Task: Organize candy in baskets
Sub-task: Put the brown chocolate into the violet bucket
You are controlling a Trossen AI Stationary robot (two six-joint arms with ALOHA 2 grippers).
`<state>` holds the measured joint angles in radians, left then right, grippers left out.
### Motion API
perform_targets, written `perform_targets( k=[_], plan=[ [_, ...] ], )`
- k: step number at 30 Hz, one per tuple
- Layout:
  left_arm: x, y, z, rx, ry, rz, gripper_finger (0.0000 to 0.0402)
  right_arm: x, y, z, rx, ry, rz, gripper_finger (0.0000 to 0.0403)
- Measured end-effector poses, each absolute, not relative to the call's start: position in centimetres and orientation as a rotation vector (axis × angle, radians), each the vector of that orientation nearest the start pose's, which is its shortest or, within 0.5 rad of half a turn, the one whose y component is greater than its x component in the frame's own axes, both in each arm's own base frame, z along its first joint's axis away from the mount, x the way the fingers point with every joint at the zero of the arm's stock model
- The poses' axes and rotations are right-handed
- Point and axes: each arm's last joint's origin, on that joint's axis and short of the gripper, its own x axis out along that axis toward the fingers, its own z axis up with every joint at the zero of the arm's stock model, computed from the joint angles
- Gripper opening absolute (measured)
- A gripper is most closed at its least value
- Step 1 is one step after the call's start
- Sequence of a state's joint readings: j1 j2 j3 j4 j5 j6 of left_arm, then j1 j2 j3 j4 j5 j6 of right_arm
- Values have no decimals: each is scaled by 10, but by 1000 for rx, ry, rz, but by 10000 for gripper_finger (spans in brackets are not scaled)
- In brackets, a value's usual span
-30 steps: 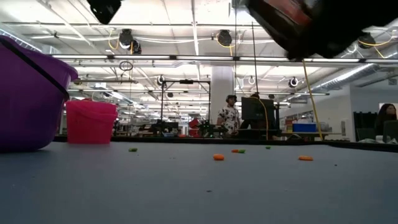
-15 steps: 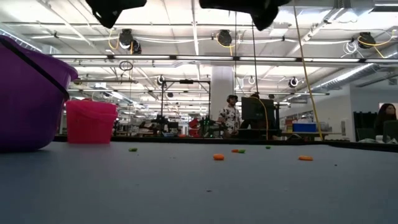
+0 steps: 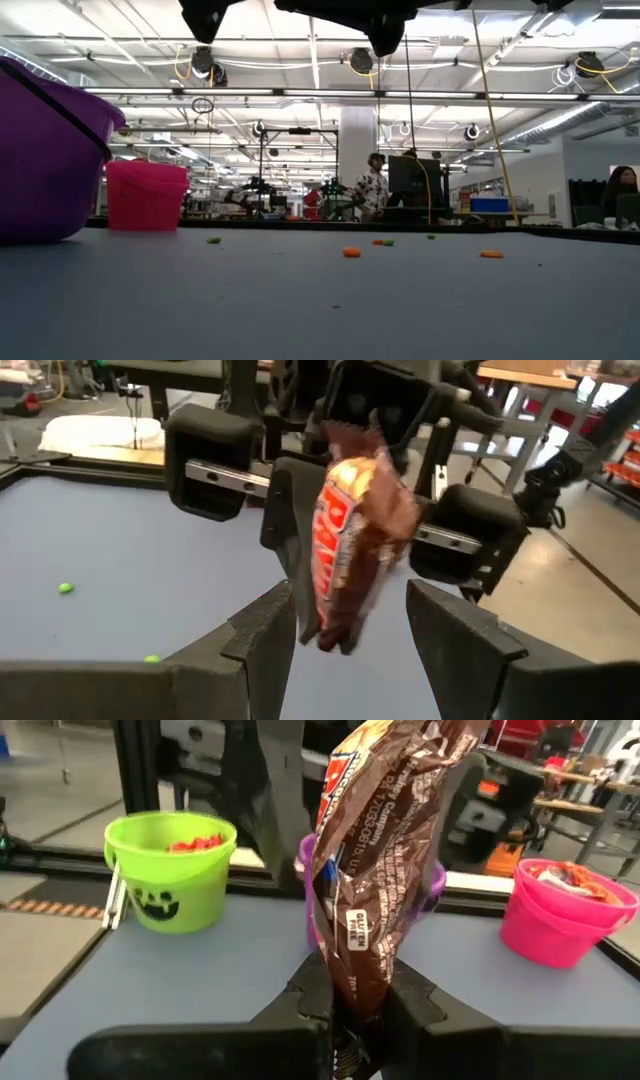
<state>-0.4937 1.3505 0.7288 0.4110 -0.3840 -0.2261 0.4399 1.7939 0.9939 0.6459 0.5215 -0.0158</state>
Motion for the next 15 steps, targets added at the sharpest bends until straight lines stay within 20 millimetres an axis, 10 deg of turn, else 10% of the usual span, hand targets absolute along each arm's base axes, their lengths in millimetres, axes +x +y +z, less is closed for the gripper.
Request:
perform_targets(
  k=[15],
  plan=[
    [266, -125, 252, -134, 114, -79, 127, 361, 137, 217, -4, 80, -46, 32]
  ],
)
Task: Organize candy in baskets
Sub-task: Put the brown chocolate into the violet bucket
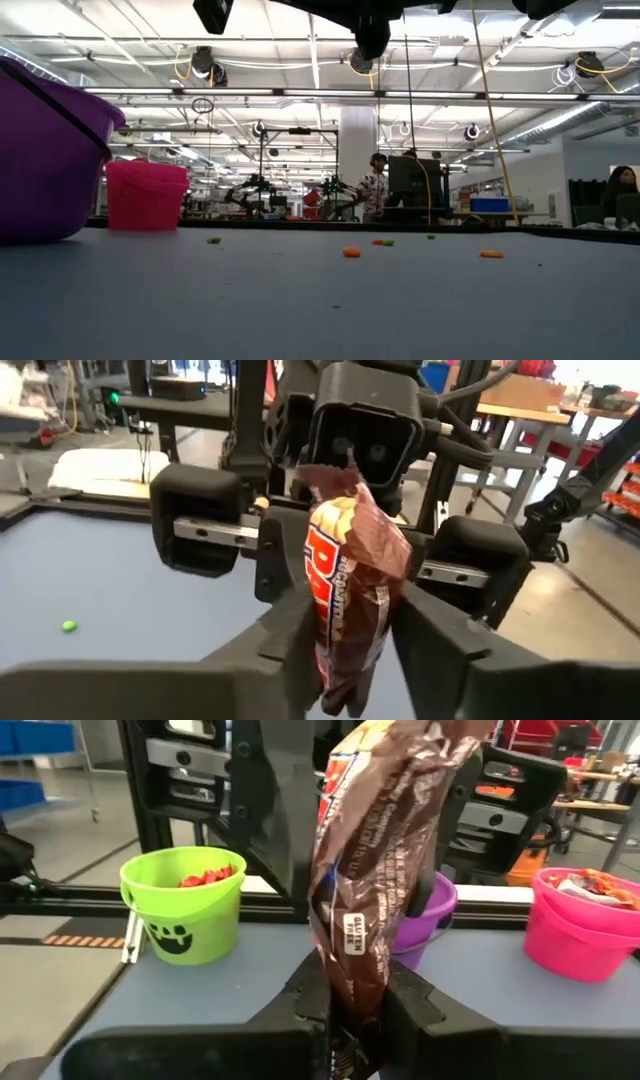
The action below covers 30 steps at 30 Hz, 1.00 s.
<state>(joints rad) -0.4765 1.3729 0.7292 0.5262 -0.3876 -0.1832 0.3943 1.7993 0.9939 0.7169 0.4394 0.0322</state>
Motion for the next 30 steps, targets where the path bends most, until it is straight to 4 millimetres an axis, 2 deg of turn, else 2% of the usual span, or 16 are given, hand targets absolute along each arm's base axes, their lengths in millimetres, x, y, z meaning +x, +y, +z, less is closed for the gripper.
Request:
perform_targets(
  k=[5, 9, 14, 19, 21, 26, 30],
  plan=[
    [266, -125, 252, -116, 118, -77, 75, 361, 137, 218, 7, 77, -41, 57],
    [257, -126, 259, -107, 157, -92, 73, 353, 145, 227, 8, 79, -7, 109],
    [233, -130, 274, -114, 282, -109, 73, 340, 159, 235, -15, 125, 56, 167],
    [201, -117, 293, -253, 568, -54, 73, 333, 171, 224, -48, 219, 86, 195],
    [187, -110, 295, -305, 716, -3, 73, 332, 173, 218, -30, 253, 84, 198],
    [154, -94, 313, -376, 954, 147, 74, 335, 174, 202, -5, 317, 66, 198],
    [134, -84, 313, -418, 1100, 302, 74, 337, 173, 197, 4, 326, 59, 198]
  ],
)
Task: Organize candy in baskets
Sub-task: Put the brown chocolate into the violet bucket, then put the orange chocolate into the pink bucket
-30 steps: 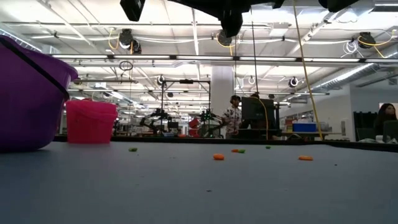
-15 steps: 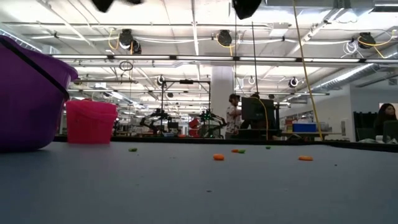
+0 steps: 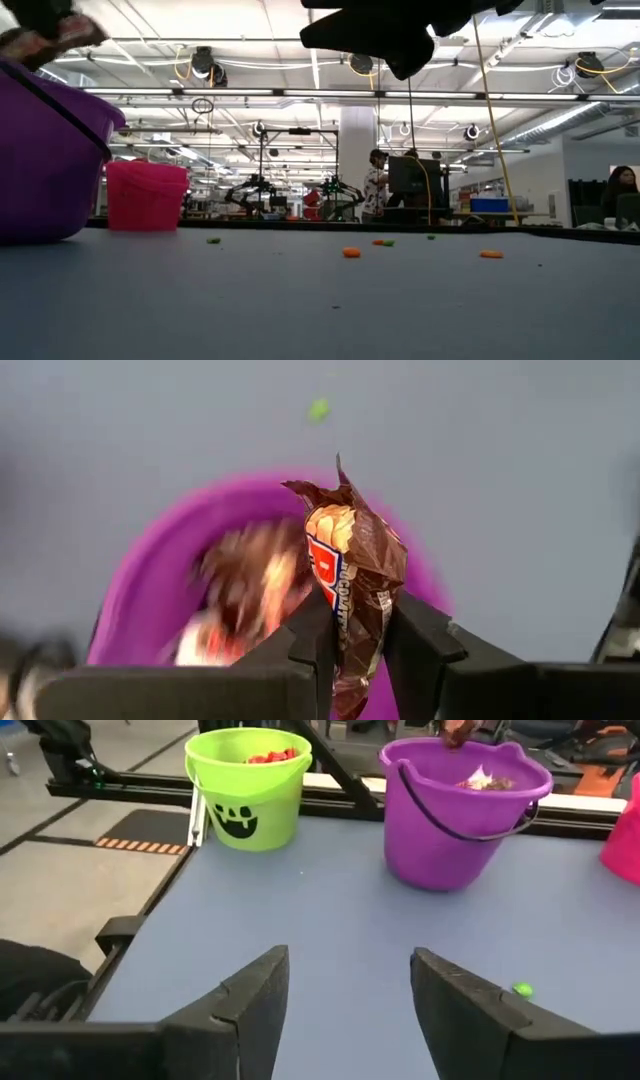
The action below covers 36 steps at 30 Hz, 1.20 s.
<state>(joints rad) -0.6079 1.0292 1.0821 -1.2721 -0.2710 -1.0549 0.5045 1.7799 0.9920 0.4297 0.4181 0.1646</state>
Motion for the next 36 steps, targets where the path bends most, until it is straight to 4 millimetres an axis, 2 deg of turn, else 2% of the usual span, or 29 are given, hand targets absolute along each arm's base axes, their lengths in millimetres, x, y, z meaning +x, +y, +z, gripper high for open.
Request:
perform_targets(
  k=[4, 13, 16, 21, 25, 27, 30, 36],
  plan=[
    [122, -83, 303, -440, 1252, 399, 74, 337, 173, 197, -1, 327, 60, 198],
    [121, -81, 257, -374, 1312, 467, 77, 336, 172, 196, -18, 339, 61, 198],
    [122, -78, 254, -392, 1326, 485, 94, 336, 172, 196, -14, 340, 61, 198],
    [126, -73, 255, -440, 1345, 498, 155, 337, 172, 197, -15, 332, 60, 199],
    [131, -72, 266, -461, 1357, 418, 192, 340, 168, 200, -3, 309, 51, 199],
    [133, -72, 277, -441, 1307, 389, 200, 340, 168, 199, 17, 320, 46, 199],
    [142, -75, 290, -382, 1143, 353, 203, 334, 167, 202, 3, 366, 44, 199],
    [172, -94, 304, -208, 763, 170, 203, 306, 156, 224, 77, 532, 5, 199]
  ],
)
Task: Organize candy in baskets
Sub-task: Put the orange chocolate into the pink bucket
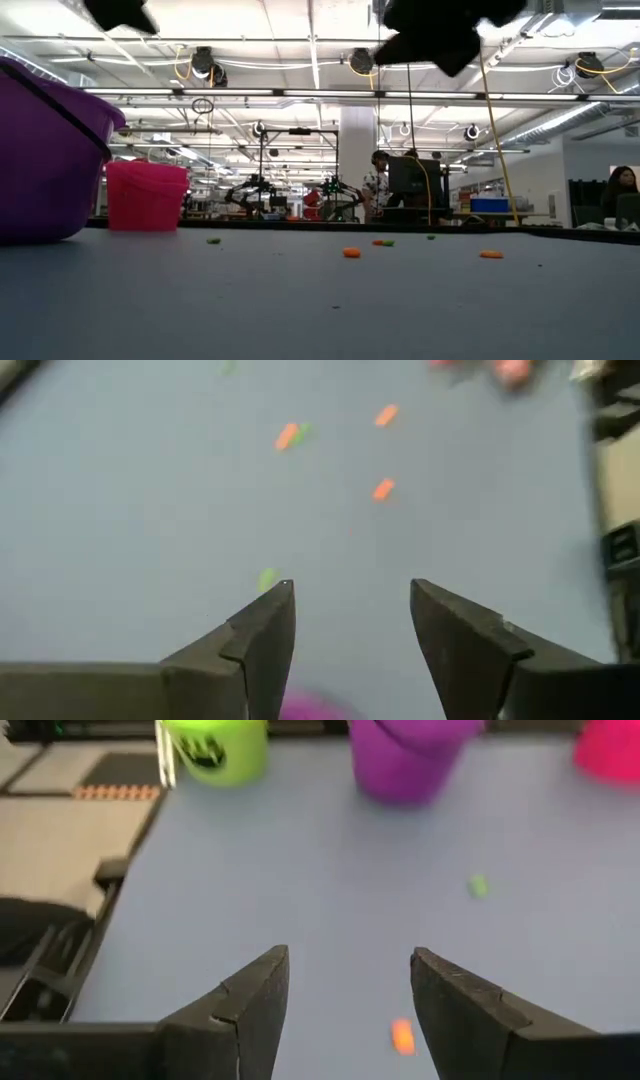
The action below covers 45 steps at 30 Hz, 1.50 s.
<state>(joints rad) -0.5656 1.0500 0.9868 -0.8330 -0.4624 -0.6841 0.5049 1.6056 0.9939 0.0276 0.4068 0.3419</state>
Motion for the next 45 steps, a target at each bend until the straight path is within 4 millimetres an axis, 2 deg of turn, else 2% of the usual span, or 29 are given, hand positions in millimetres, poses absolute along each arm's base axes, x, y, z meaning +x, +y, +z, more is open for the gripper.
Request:
perform_targets(
  k=[4, 9, 15, 20, 29, 33, 37, 42, 45],
  plan=[
    [194, -108, 299, -97, 606, 20, 203, 279, 147, 234, 152, 717, 26, 199],
    [215, -124, 282, 6, 529, -136, 203, 250, 139, 233, 350, 1013, 2, 199],
    [232, -136, 252, 58, 488, -173, 203, 214, 151, 216, 464, 1378, -141, 199],
    [241, -140, 241, 71, 492, -170, 203, 190, 166, 203, 361, 1532, -243, 199],
    [245, -139, 245, 80, 433, -118, 203, 171, 176, 166, 258, 1620, -300, 199],
    [245, -137, 245, 82, 431, -92, 203, 171, 178, 153, 252, 1632, -290, 184],
    [246, -136, 245, 81, 430, -87, 203, 171, 179, 145, 225, 1644, -280, 127],
    [248, -133, 245, 76, 430, -73, 203, 174, 181, 146, 211, 1626, -251, 25],
    [250, -129, 246, 73, 429, -57, 203, 186, 186, 155, 202, 1497, -231, 13]
  ],
)
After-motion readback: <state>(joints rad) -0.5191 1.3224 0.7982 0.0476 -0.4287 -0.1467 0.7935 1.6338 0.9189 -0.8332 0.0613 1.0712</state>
